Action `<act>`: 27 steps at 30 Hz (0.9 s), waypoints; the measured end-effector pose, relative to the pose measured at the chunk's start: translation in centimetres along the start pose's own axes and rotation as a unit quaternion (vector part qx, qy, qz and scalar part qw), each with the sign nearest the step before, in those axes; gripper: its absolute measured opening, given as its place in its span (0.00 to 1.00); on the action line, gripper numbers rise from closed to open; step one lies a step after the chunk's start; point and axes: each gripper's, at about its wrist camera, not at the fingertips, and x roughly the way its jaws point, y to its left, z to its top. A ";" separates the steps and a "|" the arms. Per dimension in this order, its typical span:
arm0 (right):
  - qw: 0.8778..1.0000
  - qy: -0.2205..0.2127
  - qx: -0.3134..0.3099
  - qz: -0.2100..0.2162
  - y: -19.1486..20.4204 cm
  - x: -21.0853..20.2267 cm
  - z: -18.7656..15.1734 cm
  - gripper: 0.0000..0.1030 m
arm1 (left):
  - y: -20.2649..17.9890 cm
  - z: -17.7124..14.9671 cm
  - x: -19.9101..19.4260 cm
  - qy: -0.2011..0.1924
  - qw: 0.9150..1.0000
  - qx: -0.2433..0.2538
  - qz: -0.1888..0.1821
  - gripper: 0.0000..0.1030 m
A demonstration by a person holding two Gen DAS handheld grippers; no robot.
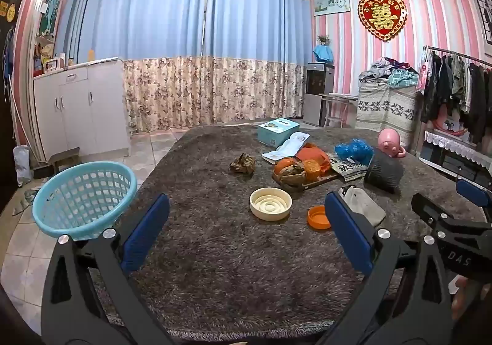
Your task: Collect trash
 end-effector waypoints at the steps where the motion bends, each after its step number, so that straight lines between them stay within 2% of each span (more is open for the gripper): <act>1: 1.000 0.000 0.000 0.000 0.0 0.0 0.0 0.96 | 0.0 0.0 0.0 0.000 1.000 -0.001 -0.001 0.95; 15: 1.000 -0.001 0.002 0.003 -0.9 0.5 1.2 0.96 | 0.0 0.0 0.0 0.002 1.000 -0.003 -0.003 0.95; 18: 1.000 -0.005 0.000 0.001 -0.1 -0.7 0.5 0.96 | 0.0 0.0 0.0 0.001 1.000 -0.002 -0.002 0.95; 27: 1.000 -0.004 0.000 0.003 0.1 -0.7 0.4 0.96 | 0.0 0.0 -0.1 0.001 1.000 -0.003 -0.002 0.95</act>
